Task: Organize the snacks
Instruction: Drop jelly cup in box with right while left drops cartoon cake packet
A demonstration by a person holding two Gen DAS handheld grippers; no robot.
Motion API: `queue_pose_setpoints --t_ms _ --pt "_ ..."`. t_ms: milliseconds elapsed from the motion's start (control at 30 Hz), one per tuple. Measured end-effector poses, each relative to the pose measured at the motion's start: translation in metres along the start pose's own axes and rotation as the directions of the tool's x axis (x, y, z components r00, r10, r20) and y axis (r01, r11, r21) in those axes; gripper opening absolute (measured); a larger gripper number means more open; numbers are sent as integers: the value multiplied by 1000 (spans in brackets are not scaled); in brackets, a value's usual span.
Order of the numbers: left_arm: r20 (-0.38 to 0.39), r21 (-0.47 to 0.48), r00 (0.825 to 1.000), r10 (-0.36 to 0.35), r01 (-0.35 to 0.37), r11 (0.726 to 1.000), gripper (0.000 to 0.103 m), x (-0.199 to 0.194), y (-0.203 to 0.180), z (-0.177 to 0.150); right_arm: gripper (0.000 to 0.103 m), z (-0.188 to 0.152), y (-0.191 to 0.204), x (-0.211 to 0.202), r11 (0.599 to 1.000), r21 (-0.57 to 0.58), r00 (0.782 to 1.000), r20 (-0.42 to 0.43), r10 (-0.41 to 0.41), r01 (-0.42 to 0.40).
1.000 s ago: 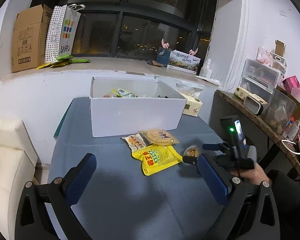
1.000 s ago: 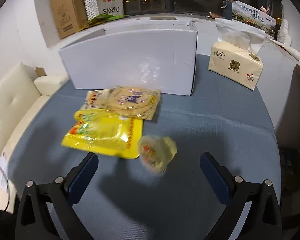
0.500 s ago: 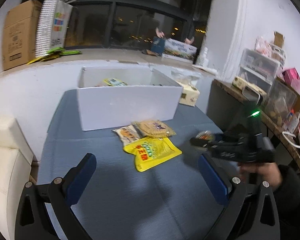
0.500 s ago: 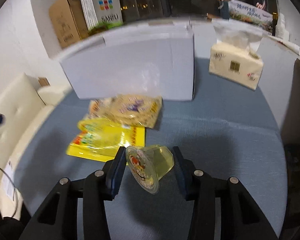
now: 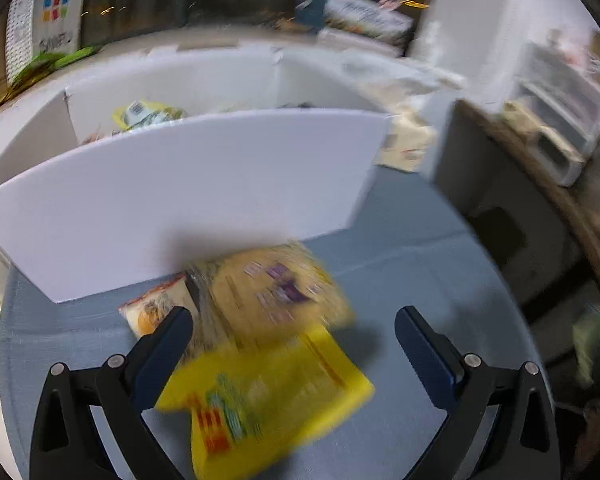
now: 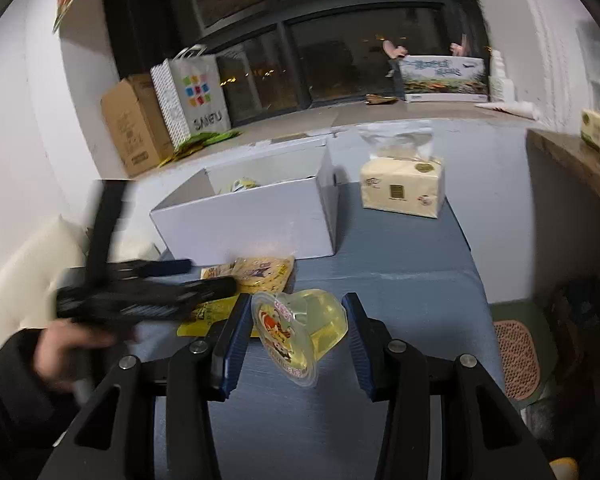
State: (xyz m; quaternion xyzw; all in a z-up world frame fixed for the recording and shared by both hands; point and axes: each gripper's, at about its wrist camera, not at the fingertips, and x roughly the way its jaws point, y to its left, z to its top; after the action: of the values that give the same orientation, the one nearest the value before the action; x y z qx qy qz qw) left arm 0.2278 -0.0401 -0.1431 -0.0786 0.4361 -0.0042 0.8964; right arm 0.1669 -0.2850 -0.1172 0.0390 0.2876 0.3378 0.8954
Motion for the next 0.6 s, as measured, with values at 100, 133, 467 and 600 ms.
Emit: queue_pose_setpoints --t_ms 100,133,467,600 --pt "-43 -14 998 46 -47 999 103 26 -2 11 49 -2 -12 -2 999 32 1000 5 -3 3" --pt "-53 -1 997 58 -58 998 103 33 -5 13 49 -3 -13 -2 999 35 1000 4 0 0" --pt "3 2 1000 29 -29 1000 79 20 0 -2 49 -9 -13 2 1000 28 1000 -5 6 -5" --pt "112 16 993 -44 42 999 79 -33 4 -16 49 -9 -9 5 1000 16 1000 -13 7 -7"
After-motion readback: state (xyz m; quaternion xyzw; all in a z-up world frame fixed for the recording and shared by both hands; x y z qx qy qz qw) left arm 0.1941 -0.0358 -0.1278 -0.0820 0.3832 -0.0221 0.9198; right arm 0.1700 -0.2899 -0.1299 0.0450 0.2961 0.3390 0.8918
